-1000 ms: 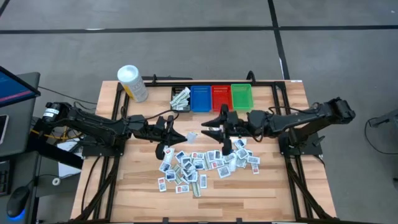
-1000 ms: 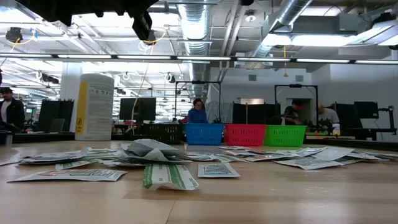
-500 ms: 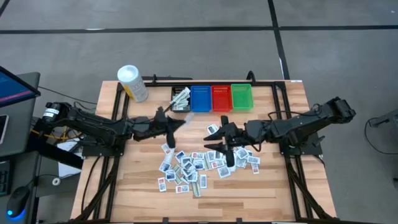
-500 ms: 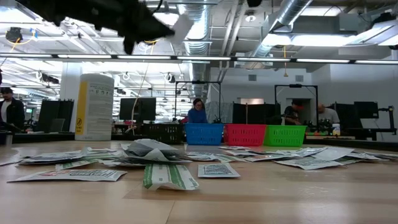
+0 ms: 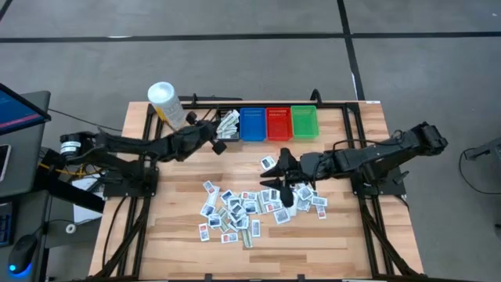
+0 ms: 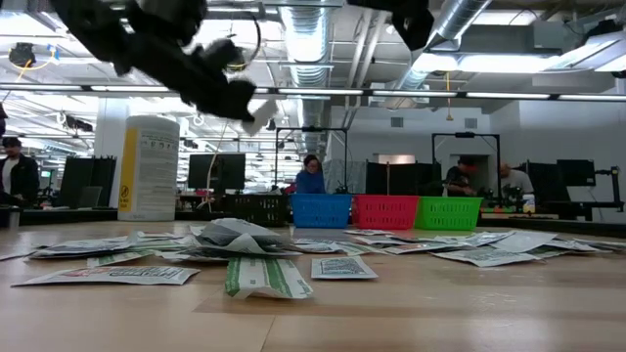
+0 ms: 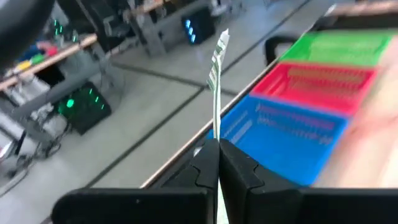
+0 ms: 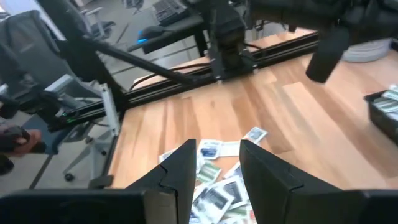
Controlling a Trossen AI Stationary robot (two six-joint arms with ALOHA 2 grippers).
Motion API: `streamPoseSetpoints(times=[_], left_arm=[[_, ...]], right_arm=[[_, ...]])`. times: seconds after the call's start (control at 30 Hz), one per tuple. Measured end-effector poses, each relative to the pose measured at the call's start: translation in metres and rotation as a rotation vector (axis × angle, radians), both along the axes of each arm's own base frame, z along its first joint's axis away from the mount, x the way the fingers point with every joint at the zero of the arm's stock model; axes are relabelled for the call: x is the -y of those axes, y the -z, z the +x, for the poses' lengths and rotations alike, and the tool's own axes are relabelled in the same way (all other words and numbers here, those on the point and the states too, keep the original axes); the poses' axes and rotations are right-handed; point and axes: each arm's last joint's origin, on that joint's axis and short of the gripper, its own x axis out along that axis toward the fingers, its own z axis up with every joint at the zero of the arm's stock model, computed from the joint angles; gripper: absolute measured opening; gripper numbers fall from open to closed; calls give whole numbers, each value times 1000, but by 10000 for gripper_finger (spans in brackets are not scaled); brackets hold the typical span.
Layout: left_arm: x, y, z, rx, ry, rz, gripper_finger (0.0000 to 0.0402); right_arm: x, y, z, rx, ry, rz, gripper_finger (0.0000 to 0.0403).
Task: Pick & Place First Aid Supplies
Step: Put the green bandage pack in the black bin
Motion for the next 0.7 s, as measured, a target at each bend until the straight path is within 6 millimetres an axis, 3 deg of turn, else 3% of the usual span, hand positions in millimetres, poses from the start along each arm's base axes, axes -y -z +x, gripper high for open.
streamPoseSetpoints(times=[0.17,0.3,0.7], left_arm=[[-30,24,0,-76,-45,-64,10],[-41,35,1,-74,-73,-94,7],[-45,38,6,-28,-4,-121,27]], right_arm=[[8,0,1,-5,23,-8,118],[12,1,2,-5,36,-11,118],[14,4,1,-37,43,-17,118]])
